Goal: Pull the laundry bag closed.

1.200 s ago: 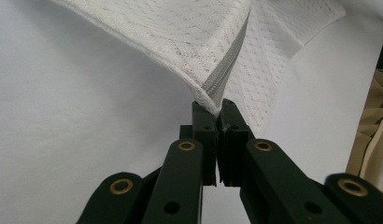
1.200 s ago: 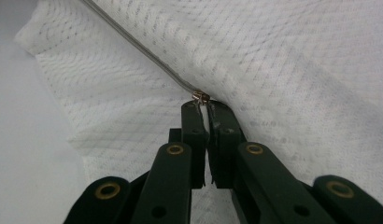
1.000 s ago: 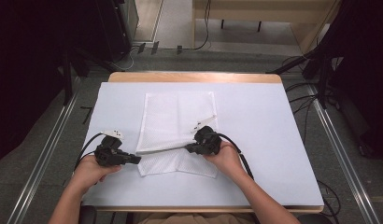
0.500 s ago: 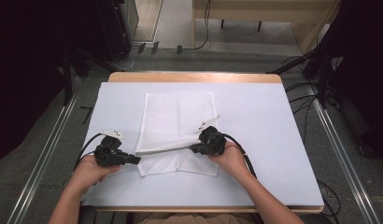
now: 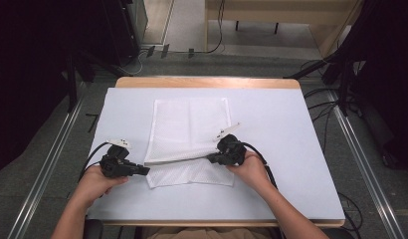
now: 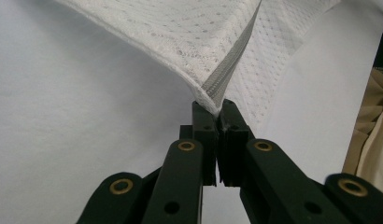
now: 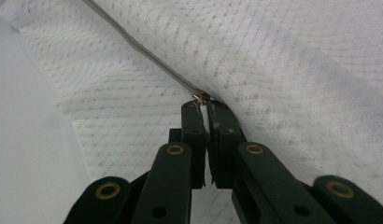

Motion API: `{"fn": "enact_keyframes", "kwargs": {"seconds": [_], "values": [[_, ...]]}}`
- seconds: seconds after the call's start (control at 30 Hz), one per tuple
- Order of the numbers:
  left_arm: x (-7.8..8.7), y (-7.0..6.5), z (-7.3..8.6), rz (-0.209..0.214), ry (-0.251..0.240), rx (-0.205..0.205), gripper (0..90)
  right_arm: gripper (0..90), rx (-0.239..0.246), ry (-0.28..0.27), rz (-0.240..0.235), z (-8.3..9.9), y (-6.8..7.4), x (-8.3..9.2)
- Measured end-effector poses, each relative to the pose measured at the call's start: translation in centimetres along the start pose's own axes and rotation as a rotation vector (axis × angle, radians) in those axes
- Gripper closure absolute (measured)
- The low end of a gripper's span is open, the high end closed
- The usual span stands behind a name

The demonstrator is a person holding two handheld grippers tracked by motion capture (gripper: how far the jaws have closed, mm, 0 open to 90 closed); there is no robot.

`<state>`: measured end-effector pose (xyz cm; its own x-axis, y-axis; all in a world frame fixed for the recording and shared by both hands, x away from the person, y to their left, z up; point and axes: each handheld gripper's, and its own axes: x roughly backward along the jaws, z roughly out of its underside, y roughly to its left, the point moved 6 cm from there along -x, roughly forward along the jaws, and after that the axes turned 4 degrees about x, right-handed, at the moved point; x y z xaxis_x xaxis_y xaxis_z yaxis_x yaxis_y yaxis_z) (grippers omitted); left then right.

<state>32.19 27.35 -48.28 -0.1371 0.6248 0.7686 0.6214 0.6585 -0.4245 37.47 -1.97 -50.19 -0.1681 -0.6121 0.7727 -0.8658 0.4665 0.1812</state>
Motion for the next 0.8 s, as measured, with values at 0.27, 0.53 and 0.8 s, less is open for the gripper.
{"fn": "enact_keyframes", "kwargs": {"seconds": [0.27, 0.53, 0.8], "values": [[0.0, 0.0, 0.0, 0.006, 0.003, 0.003, 88.3, 88.0, -0.019, 0.002, 0.01, 0.8, -0.6, 0.8], [0.2, 0.2, 0.1, 0.006, 0.003, 0.011, 88.3, 88.0, -0.03, 0.001, 0.019, 1.5, -1.1, 1.8], [0.3, 0.4, 0.2, 0.006, 0.0, 0.013, 88.4, 88.0, -0.039, 0.008, 0.035, 2.3, -1.8, 3.2]]}}
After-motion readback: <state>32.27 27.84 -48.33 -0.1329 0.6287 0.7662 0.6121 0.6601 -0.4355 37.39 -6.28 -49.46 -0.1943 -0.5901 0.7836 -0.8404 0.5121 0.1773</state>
